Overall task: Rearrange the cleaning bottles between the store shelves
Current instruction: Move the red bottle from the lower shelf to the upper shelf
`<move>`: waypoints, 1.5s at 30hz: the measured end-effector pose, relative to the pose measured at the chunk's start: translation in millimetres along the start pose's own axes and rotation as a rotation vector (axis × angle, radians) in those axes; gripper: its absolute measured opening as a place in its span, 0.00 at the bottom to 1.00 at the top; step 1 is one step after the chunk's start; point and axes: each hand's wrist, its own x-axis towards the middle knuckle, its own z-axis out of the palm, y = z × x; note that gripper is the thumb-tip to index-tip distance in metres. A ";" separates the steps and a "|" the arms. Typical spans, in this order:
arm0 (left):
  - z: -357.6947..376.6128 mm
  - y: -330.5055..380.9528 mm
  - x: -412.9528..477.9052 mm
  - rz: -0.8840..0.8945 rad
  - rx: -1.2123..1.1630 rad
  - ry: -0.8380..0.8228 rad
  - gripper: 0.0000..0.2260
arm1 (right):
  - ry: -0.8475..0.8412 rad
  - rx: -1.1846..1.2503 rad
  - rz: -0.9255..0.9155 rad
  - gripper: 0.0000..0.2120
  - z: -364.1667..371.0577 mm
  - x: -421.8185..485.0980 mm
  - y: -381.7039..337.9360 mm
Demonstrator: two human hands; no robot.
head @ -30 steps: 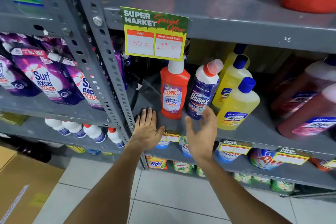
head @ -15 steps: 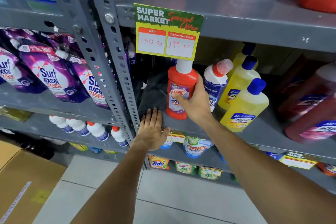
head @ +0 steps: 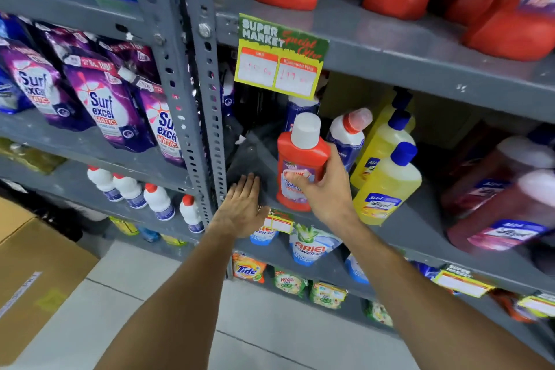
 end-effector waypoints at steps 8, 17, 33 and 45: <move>-64.1 35.4 -74.4 -0.011 0.019 0.447 0.30 | -0.132 0.025 -0.165 0.28 -42.5 -34.0 -74.3; -220.7 104.5 -111.9 -0.042 -0.064 1.057 0.25 | -0.108 0.095 -0.474 0.26 -108.7 -18.6 -233.5; -275.4 120.4 -44.1 0.088 0.158 0.558 0.36 | 0.142 -0.038 -0.391 0.26 -182.9 70.0 -278.9; -269.5 114.1 -33.4 0.110 0.143 0.608 0.33 | 0.147 0.057 -0.297 0.36 -155.1 83.4 -207.8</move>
